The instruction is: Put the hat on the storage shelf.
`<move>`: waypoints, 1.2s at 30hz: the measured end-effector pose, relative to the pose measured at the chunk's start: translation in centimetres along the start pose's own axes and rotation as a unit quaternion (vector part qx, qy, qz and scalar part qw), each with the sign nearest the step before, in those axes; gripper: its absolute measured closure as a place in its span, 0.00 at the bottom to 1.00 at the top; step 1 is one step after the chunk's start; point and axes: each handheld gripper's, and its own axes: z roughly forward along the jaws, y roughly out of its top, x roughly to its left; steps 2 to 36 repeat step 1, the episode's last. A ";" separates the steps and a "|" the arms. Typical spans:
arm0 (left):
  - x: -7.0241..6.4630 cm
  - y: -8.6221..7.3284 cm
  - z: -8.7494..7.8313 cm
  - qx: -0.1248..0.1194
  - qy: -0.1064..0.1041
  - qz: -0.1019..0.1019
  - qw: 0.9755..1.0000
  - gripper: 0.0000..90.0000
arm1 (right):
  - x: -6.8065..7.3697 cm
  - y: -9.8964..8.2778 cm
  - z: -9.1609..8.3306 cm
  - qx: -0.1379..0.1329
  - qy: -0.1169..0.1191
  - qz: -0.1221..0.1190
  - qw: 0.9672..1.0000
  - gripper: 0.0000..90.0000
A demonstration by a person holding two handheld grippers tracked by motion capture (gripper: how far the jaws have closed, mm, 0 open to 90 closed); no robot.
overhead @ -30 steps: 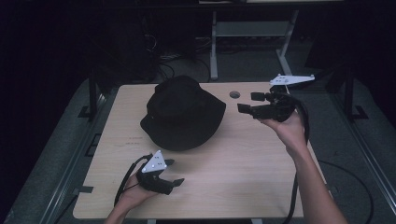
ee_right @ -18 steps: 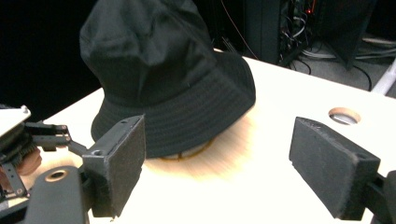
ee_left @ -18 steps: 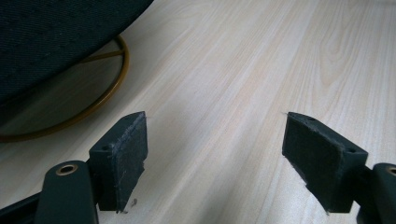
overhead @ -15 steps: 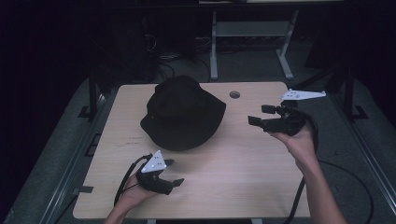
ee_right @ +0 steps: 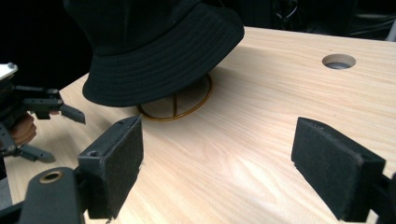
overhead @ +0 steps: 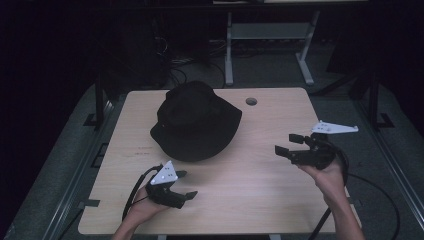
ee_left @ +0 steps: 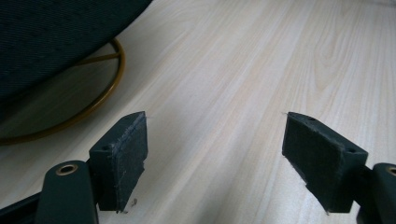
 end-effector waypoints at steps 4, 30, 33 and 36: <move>0.0 0.0 0.0 -0.001 0.000 -0.002 1.000 0.24 | 0.0 0.0 0.0 0.000 0.000 0.000 1.000 0.18; 0.0 0.0 0.0 -0.001 0.000 -0.002 1.000 0.24 | 0.0 0.0 0.0 0.000 0.000 0.000 1.000 0.18; 0.0 0.0 0.0 -0.001 0.000 -0.002 1.000 0.24 | 0.0 0.0 0.0 0.000 0.000 0.000 1.000 0.18; 0.0 0.0 0.0 -0.001 0.000 -0.002 1.000 0.24 | 0.0 0.0 0.0 0.000 0.000 0.000 1.000 0.18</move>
